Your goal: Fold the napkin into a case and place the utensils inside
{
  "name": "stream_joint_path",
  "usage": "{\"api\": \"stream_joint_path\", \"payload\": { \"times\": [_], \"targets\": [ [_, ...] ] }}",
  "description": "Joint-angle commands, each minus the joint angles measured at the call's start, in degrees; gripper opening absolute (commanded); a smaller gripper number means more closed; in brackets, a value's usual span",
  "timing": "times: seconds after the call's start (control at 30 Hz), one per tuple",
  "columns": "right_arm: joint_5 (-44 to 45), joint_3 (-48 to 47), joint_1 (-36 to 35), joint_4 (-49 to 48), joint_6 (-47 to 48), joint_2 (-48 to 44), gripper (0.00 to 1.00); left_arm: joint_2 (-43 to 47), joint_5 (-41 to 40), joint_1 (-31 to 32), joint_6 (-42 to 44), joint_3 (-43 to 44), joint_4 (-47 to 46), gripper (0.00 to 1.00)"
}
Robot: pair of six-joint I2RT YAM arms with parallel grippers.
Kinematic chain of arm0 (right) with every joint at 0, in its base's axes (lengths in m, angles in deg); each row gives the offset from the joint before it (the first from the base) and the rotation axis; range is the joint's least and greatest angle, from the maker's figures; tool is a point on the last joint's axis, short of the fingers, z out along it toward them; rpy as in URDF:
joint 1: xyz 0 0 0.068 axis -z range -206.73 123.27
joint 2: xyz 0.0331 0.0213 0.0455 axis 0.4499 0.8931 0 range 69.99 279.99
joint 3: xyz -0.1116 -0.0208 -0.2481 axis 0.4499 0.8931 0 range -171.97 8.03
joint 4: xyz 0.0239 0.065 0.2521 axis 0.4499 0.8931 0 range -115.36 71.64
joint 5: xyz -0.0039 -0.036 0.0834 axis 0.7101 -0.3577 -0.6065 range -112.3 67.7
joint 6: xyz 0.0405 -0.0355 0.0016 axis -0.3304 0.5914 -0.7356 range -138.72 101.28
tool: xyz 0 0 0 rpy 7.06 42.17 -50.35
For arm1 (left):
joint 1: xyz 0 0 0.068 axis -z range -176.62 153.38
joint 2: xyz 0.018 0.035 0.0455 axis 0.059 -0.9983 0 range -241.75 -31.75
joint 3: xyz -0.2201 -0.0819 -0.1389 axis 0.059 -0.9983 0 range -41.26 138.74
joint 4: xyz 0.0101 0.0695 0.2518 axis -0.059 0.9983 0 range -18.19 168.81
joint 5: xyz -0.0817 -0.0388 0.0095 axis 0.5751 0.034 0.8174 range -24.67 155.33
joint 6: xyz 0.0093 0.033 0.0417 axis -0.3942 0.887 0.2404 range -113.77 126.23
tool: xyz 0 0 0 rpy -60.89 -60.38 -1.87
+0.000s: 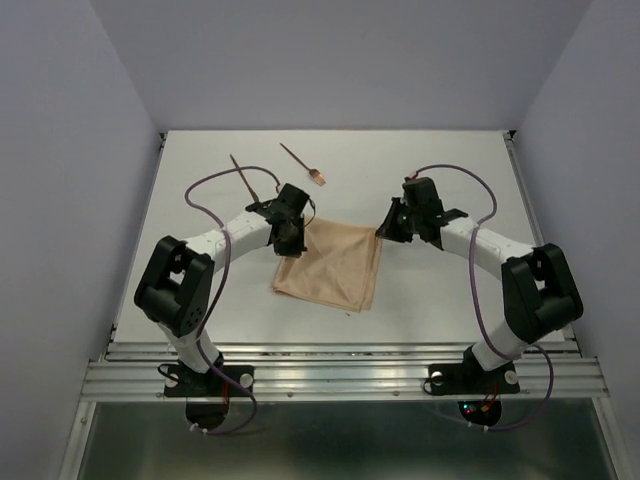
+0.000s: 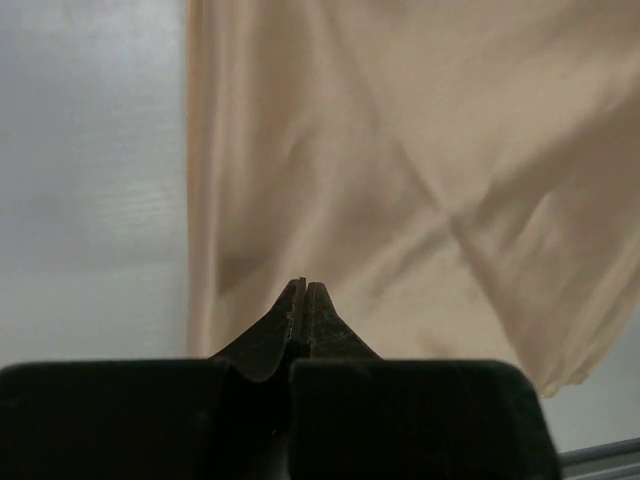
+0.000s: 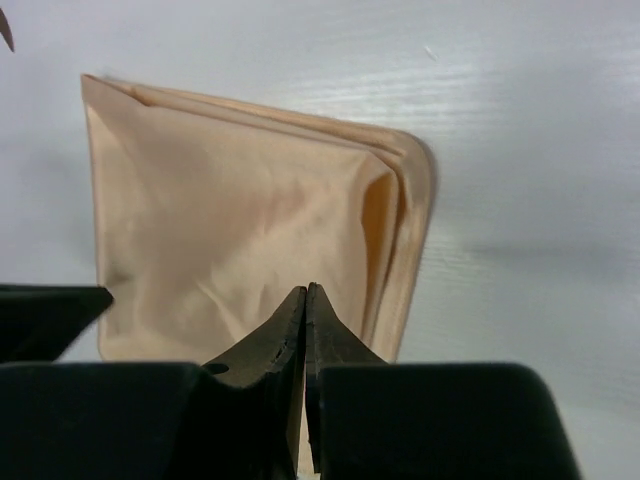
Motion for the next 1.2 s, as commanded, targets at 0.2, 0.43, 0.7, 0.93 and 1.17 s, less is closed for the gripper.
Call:
{"api": "stream_joint_path", "payload": {
  "times": [0.2, 0.43, 0.7, 0.93, 1.17],
  "targets": [
    [2.9, -11.7, -0.8, 0.6, 0.8, 12.9, 0.04, 11.1, -0.8, -2.8, -3.6, -13.2, -1.1, 0.00],
    [13.0, -11.5, -0.8, 0.2, -0.3, 17.3, 0.02, 13.2, -0.3, -3.4, -5.5, -20.3, -4.8, 0.00],
    [12.1, -10.5, -0.8, -0.8, 0.1, 18.5, 0.01, 8.3, -0.7, -3.4, -7.2, -20.4, -6.0, 0.00],
    [11.7, -10.1, -0.8, -0.7, 0.7, 18.0, 0.01, 11.1, 0.3, -3.4, -7.8, -20.8, -5.4, 0.00],
    [11.0, -10.5, -0.8, -0.7, 0.7, 17.7, 0.01, 17.6, 7.0, -3.4, -7.4, -21.5, -4.6, 0.00]
  ]
}}
